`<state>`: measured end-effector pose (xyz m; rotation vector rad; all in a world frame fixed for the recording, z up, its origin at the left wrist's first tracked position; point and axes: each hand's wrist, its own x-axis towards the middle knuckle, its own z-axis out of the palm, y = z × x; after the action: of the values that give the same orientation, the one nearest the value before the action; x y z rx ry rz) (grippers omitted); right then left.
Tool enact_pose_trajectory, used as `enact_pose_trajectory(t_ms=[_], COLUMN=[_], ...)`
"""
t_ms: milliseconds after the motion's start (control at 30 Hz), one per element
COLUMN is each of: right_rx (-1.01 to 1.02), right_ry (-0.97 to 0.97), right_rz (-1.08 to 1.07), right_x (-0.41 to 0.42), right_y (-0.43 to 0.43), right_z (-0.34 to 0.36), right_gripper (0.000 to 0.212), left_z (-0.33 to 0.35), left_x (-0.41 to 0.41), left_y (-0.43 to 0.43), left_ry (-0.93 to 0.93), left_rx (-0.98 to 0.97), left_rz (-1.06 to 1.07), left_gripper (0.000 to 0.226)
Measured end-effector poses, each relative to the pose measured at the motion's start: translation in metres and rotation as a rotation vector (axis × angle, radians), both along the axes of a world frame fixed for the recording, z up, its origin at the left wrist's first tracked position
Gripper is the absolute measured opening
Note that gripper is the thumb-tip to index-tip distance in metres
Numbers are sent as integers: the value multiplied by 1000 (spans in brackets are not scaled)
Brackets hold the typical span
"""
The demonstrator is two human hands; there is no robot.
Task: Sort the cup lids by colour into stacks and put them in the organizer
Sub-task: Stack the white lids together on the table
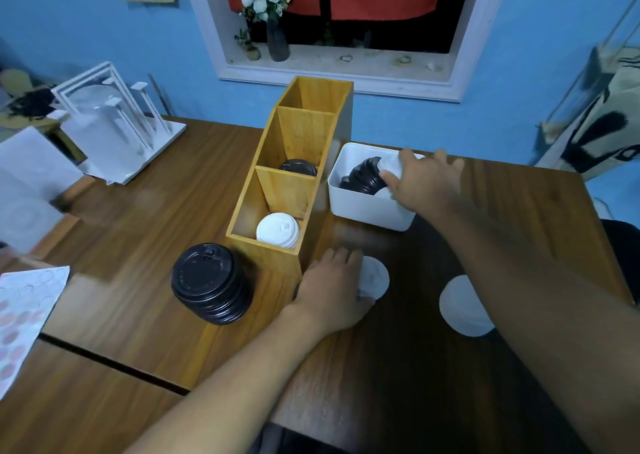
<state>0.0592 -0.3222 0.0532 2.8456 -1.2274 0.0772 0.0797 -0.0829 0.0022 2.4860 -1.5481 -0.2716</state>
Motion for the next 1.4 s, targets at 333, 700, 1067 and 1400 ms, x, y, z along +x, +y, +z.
enact_pose_trajectory(t_ms=[333, 700, 1067, 1400], right_rx=[431, 339, 362, 373], right_ry=[-823, -115, 100, 268], right_rz=[-19, 116, 241, 251], right_x=[-76, -127, -134, -127], right_y=[44, 62, 73, 78], right_z=[0, -43, -11, -14], right_gripper=[63, 72, 67, 57], left_z=[2, 44, 65, 83], left_x=[5, 52, 67, 75], left_y=[5, -73, -144, -145], left_ry=[84, 4, -3, 313], left_rx=[-111, -333, -54, -36], left_rz=[-7, -33, 32, 66], left_gripper=[77, 39, 22, 11])
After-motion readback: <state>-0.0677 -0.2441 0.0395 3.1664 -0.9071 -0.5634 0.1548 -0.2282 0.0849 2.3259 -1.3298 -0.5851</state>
